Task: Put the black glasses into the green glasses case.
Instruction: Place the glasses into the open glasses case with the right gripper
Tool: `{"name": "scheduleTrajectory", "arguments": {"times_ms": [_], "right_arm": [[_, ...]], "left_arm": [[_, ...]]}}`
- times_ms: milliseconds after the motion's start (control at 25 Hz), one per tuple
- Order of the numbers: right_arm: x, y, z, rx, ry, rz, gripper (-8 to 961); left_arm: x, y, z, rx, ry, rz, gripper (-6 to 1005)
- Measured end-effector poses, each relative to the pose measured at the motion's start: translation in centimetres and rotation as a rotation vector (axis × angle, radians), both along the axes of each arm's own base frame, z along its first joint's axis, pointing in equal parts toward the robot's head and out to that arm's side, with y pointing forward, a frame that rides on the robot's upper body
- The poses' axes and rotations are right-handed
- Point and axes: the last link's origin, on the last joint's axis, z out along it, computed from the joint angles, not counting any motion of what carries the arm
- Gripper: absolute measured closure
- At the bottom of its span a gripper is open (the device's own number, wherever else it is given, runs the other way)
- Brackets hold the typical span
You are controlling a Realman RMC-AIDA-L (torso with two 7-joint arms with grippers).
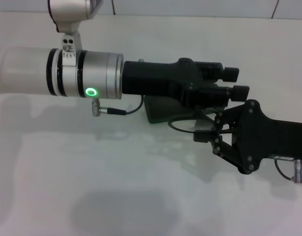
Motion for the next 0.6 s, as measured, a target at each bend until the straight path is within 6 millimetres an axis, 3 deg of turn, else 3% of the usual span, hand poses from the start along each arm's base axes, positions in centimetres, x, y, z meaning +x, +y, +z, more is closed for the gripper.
{"name": "scheduleTrajectory", "arguments": {"times_ms": [240, 600], "right_arm": [[0.4, 0.4, -0.4, 0.022, -0.039, -0.024, 838], [1.6, 3.9, -1.6, 0.279, -0.286, -0.071, 827]], "left_arm": [[-0.5, 0.7, 1.1, 0.071, -0.056, 0.046, 364], [-4.3, 2.2, 4.1, 0.306, -0.191, 0.281, 364]]}}
